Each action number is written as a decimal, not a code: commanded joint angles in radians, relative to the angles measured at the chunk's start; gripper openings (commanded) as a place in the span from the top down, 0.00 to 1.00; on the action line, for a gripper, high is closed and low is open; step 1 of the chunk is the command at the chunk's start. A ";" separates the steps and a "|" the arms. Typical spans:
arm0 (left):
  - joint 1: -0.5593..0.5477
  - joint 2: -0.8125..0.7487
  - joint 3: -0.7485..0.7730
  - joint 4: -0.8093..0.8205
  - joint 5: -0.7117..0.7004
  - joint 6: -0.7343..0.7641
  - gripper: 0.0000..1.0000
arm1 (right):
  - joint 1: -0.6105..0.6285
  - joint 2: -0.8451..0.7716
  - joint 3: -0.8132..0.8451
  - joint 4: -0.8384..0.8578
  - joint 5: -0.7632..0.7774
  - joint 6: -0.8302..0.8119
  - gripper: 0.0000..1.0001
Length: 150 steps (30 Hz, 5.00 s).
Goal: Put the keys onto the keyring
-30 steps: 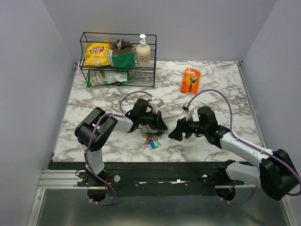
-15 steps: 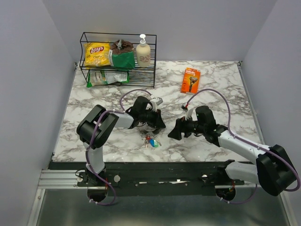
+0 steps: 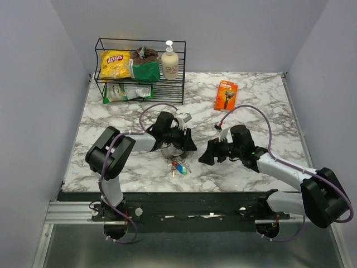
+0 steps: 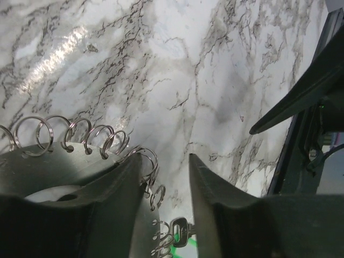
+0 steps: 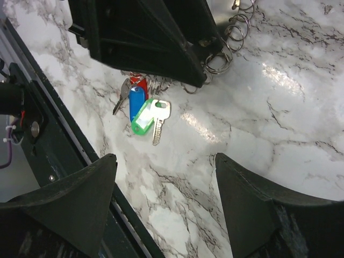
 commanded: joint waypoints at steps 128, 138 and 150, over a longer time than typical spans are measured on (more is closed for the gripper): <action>-0.007 -0.403 -0.254 -0.046 -0.284 -0.082 0.68 | 0.025 0.335 0.044 0.501 -0.103 0.233 0.36; 0.040 -0.428 -0.292 0.000 -0.214 -0.116 0.67 | 0.025 0.464 0.082 0.489 -0.100 0.235 0.45; 0.057 -0.488 -0.303 -0.003 -0.201 -0.119 0.46 | 0.036 0.547 0.147 0.434 -0.054 0.227 0.49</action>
